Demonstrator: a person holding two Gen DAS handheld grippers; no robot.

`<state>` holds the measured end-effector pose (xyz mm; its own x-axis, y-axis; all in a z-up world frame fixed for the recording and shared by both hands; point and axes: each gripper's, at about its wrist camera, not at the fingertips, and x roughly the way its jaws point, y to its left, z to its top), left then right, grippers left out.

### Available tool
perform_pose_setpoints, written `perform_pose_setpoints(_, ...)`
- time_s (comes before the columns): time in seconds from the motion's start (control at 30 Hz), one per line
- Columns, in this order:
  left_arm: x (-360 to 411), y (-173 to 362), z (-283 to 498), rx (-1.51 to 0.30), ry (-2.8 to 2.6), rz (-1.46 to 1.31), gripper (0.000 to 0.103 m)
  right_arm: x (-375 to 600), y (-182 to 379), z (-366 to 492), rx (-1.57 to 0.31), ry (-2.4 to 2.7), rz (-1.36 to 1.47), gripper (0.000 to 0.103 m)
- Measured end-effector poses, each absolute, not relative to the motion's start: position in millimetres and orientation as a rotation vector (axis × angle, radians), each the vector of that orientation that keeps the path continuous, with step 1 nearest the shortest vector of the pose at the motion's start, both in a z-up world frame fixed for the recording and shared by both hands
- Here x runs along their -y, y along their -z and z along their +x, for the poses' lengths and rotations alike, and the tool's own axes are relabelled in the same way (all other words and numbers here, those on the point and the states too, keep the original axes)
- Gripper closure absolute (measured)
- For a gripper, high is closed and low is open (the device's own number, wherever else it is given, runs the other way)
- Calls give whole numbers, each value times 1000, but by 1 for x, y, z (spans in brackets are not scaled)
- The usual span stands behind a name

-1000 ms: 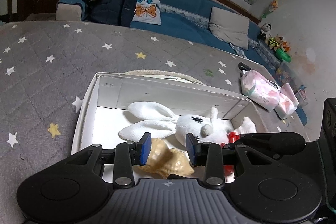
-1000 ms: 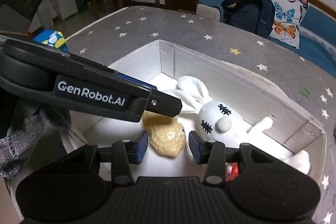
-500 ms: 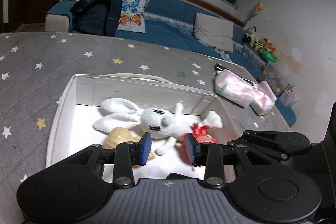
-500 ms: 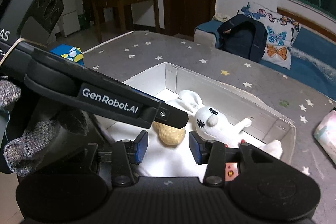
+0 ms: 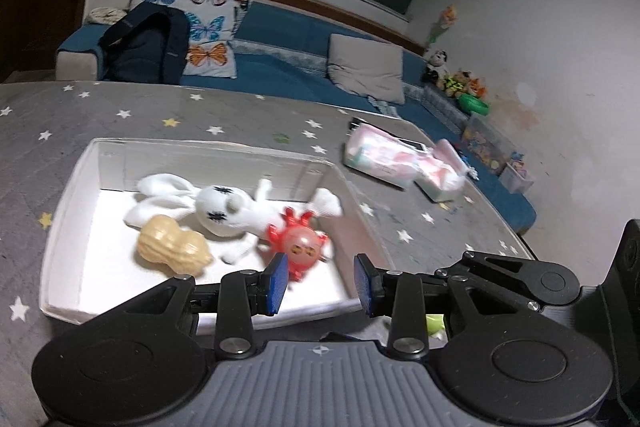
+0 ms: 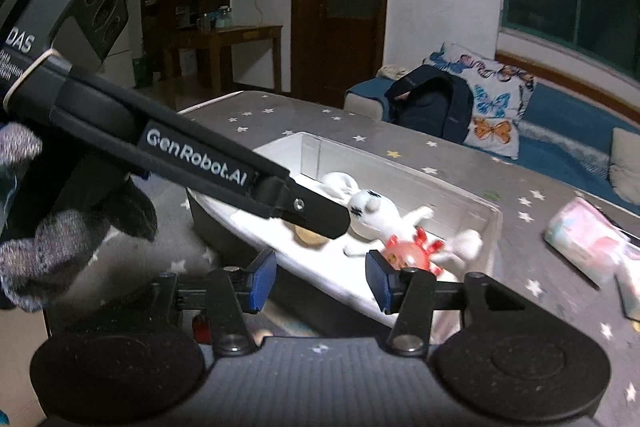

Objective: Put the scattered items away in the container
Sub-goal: 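Move both tools back toward the green alien toy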

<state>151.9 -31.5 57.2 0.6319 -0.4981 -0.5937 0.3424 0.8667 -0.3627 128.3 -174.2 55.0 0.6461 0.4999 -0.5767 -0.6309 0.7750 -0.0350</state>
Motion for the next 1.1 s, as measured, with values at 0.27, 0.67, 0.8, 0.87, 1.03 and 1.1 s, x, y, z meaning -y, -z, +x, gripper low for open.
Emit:
perform_pose_setpoints(0.27, 62, -48, 130, -761, 558, -224, 65, 208, -45, 98, -542, -567, -243, 52)
perform_pose_setpoints(0.67, 101, -19, 128, -827, 620, -241, 65, 260, -21, 89, -562, -432, -196, 44)
perform_pose_setpoints(0.8, 108, -12, 132, -841, 623, -253, 65, 269, -14, 94, -577, -406, -187, 44)
perform_pose_setpoints(0.87, 111, -9, 135, -846, 624, -268, 65, 275, -11, 96, -583, -398, -178, 44)
perform_pose_setpoints(1.03, 117, 0, 142, -864, 612, -310, 65, 283, -1, 106, -606, -384, -162, 44)
perform_pose_setpoints(1.1, 120, 3, 144, -870, 606, -321, 65, 285, 4, 111, -617, -382, -161, 44)
